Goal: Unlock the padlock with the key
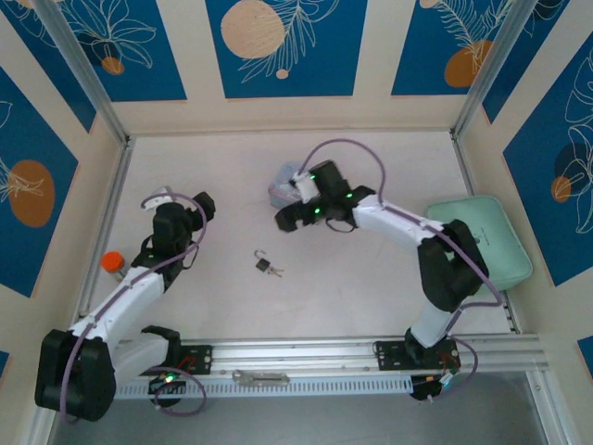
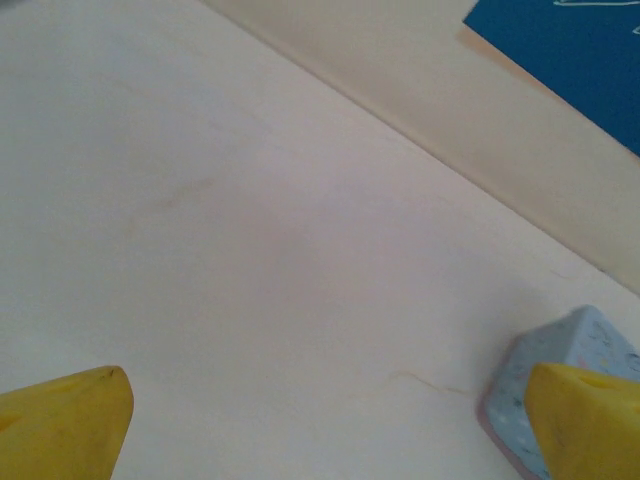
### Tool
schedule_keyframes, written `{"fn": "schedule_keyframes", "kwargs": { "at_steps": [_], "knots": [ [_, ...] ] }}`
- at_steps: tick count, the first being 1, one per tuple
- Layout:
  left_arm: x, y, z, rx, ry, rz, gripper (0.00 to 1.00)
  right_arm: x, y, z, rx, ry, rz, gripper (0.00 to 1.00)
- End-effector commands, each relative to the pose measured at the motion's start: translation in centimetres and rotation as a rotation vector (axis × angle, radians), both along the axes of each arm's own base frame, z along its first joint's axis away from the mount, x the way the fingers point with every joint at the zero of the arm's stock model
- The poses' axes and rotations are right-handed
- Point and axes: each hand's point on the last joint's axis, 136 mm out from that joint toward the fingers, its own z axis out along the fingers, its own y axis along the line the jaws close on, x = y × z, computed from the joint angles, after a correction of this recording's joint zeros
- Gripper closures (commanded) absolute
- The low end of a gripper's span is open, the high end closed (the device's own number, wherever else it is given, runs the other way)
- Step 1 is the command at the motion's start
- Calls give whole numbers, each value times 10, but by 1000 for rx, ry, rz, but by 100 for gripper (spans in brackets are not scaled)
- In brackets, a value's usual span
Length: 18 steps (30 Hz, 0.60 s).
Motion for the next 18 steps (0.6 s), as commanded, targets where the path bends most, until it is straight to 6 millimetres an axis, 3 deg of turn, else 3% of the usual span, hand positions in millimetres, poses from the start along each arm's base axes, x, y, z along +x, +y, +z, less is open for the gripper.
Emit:
{"fn": "schedule_keyframes", "kwargs": {
  "at_steps": [1,5,10,13,18],
  "knots": [
    [0,26,7,178,17,52,0,29,-52,15,-27,-82,-149,1],
    [-4,44,4,278,34,102,0,56,-125,12,-38,-109,-368,1],
    [-8,56,-2,415,79,108,0,67,-197,-6,-68,-148,-572,1],
    [-8,64,-10,476,115,133,0,67,-220,-21,-118,-195,-610,1],
    [0,77,-24,615,108,184,0,70,-223,-25,-164,-297,-535,1]
  ]
}}
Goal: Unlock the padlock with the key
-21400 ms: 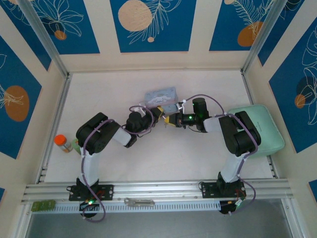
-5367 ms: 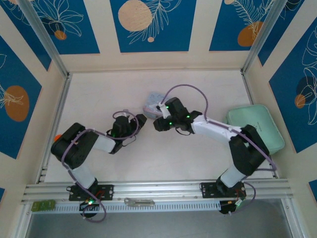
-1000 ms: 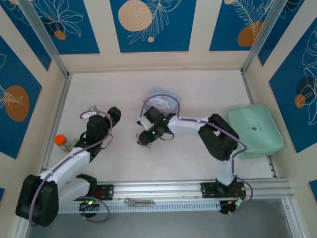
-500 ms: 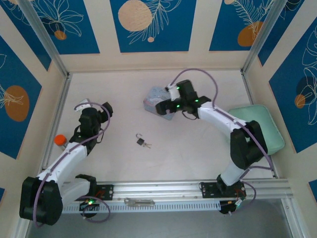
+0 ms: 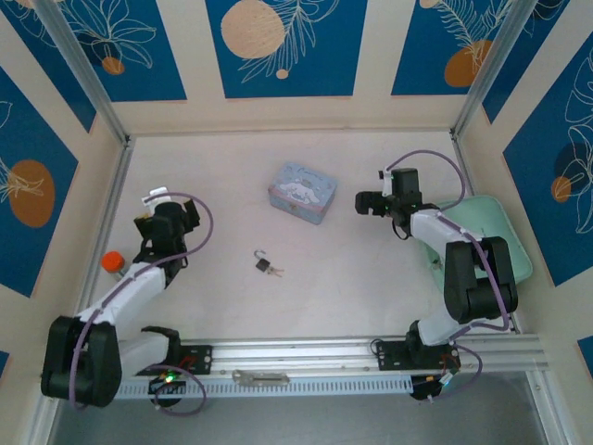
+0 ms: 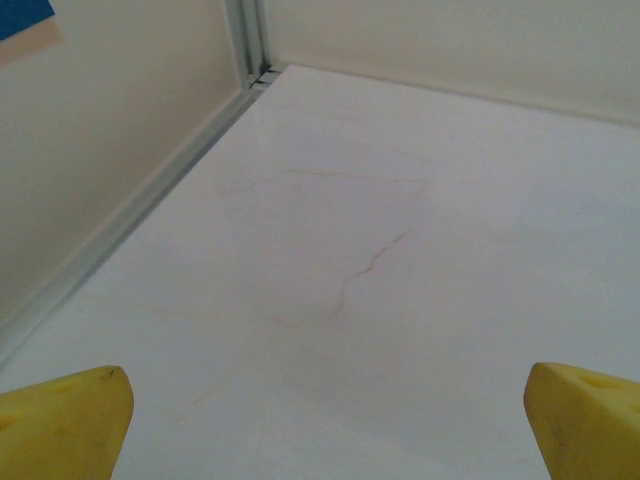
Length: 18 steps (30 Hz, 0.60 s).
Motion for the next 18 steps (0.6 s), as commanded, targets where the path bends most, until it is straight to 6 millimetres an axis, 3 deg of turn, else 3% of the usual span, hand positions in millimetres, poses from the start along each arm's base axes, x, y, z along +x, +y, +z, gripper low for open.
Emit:
{"fn": "schedule_keyframes", "kwargs": {
  "at_steps": [1,8,14,18],
  "knots": [
    [1,20,-3,142,-22,67,0,19,0,31,-68,-201,59,1],
    [18,13,-21,146,-4,31,0,18,-14,51,3,-325,22,1],
    [25,6,-32,184,-45,-23,0,-13,-21,20,0,-212,-33,1],
    [29,-2,-38,174,-70,-71,0,-14,-23,16,11,-292,-30,1]
  ]
}}
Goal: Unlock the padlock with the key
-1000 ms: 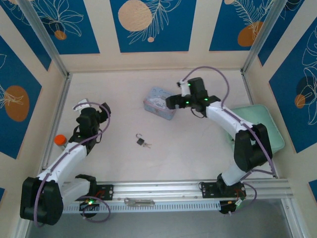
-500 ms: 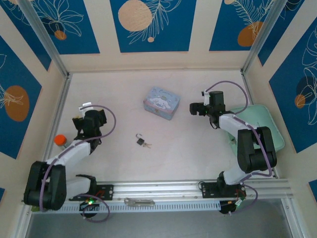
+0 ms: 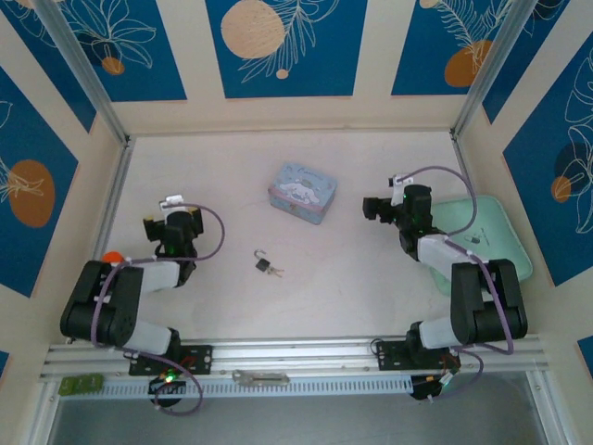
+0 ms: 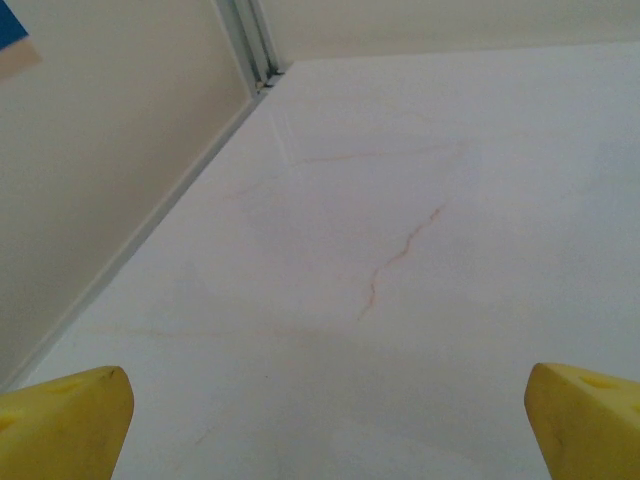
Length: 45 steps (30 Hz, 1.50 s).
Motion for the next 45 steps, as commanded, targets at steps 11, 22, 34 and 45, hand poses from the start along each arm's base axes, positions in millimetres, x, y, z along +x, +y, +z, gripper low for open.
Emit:
{"fn": "schedule_keyframes", "kwargs": {
  "at_steps": [11,22,34,45],
  "knots": [
    [13,-44,8,-12,-110,-301,0,4,-19,-11,64,-194,-47,1],
    [17,-45,-1,3,-95,-301,0,3,-18,-13,50,-162,-46,1],
    [18,-45,-1,0,-91,-299,0,2,-17,-14,52,-157,-41,1],
    [18,-45,-2,0,-89,-298,0,3,-17,-13,52,-160,-41,1]
  ]
}}
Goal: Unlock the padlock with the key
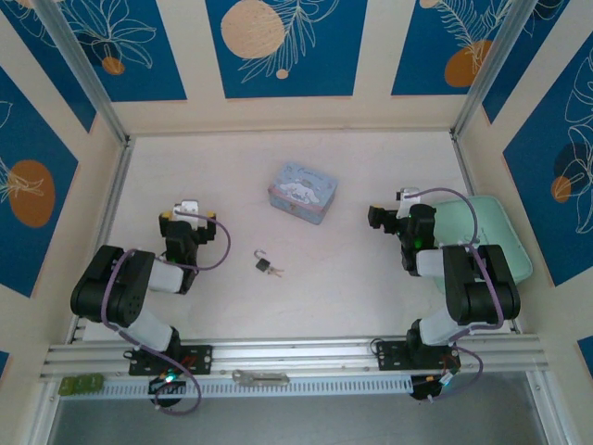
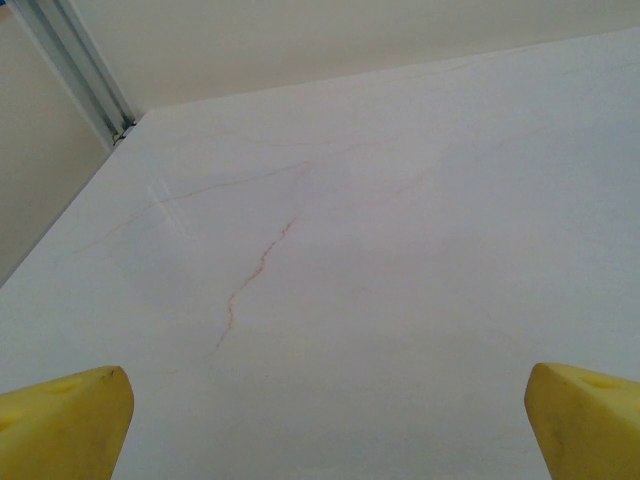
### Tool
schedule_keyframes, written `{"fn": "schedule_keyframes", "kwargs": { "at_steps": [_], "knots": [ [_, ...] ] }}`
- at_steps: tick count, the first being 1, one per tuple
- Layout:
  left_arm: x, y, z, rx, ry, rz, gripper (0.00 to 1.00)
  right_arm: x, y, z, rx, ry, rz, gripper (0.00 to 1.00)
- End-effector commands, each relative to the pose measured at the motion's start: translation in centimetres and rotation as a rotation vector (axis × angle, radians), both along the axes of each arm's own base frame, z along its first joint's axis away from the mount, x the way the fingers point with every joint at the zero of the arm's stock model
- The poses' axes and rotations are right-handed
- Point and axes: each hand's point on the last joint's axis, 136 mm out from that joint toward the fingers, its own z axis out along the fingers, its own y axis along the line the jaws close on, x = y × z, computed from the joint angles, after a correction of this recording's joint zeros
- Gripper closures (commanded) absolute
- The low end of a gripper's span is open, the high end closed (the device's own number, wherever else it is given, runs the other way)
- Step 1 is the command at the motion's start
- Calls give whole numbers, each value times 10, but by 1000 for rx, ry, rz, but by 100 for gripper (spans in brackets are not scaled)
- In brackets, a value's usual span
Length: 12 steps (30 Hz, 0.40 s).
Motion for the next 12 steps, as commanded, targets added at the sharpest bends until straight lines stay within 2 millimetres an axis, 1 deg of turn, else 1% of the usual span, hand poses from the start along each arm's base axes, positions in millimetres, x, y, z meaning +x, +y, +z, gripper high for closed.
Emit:
{"fn": "schedule_keyframes", "kwargs": {
  "at_steps": [1,12],
  "knots": [
    [6,0,8,6,-27,-7,0,4,1,10,9,-34,6,1],
    [7,0,8,5,-23,-8,0,4,2,9,11,-30,13,1]
  ]
}}
